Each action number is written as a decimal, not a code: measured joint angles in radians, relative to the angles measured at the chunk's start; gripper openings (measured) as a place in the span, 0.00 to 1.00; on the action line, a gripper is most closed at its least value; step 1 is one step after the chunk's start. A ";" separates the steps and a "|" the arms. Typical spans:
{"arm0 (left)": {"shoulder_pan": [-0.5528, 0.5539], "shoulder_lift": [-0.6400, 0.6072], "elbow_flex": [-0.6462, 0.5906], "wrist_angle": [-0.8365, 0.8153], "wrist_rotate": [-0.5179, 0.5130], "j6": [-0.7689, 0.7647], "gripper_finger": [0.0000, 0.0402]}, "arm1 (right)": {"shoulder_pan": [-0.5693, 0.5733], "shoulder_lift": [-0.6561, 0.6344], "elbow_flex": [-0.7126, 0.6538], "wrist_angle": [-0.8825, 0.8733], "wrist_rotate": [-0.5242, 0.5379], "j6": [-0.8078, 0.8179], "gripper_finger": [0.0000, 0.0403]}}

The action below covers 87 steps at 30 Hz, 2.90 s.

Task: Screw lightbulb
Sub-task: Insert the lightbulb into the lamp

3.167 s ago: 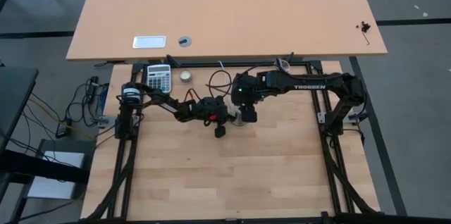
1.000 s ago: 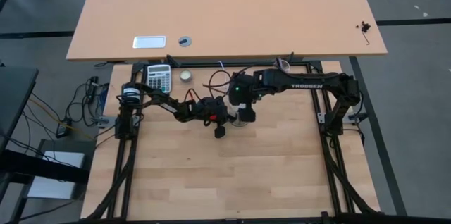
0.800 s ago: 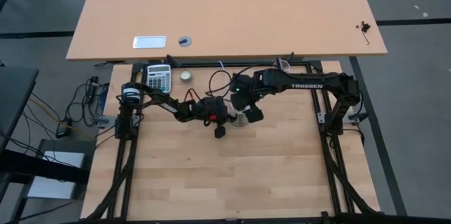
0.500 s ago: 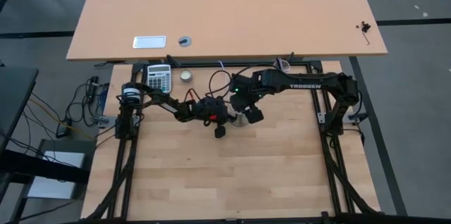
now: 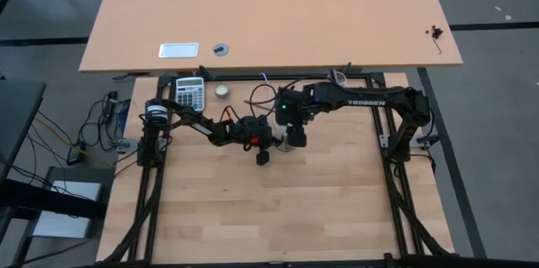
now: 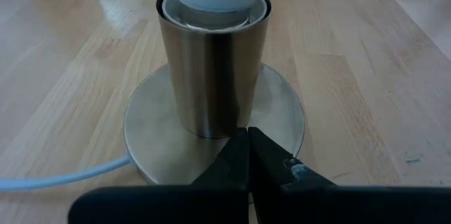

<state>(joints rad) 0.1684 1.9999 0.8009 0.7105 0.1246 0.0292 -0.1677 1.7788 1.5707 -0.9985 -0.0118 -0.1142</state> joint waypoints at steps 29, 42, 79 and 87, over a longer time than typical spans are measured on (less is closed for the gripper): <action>0.000 0.000 0.000 0.000 0.001 0.000 0.01 | 0.002 0.005 0.035 -0.034 -0.016 -0.427 0.69; 0.000 0.000 0.000 0.000 0.001 0.000 0.01 | 0.002 -0.002 -0.023 0.028 0.019 -0.158 0.53; 0.000 0.000 0.000 -0.012 0.002 -0.002 0.01 | -0.010 0.003 -0.029 0.072 -0.014 -0.377 0.67; 0.000 -0.001 0.000 -0.014 0.002 -0.003 0.01 | 0.002 -0.005 -0.057 0.077 0.025 0.166 0.55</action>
<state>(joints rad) 0.1680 1.9991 0.8009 0.6970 0.1261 0.0266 -0.1661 1.7739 1.5139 -0.9215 0.0131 0.0514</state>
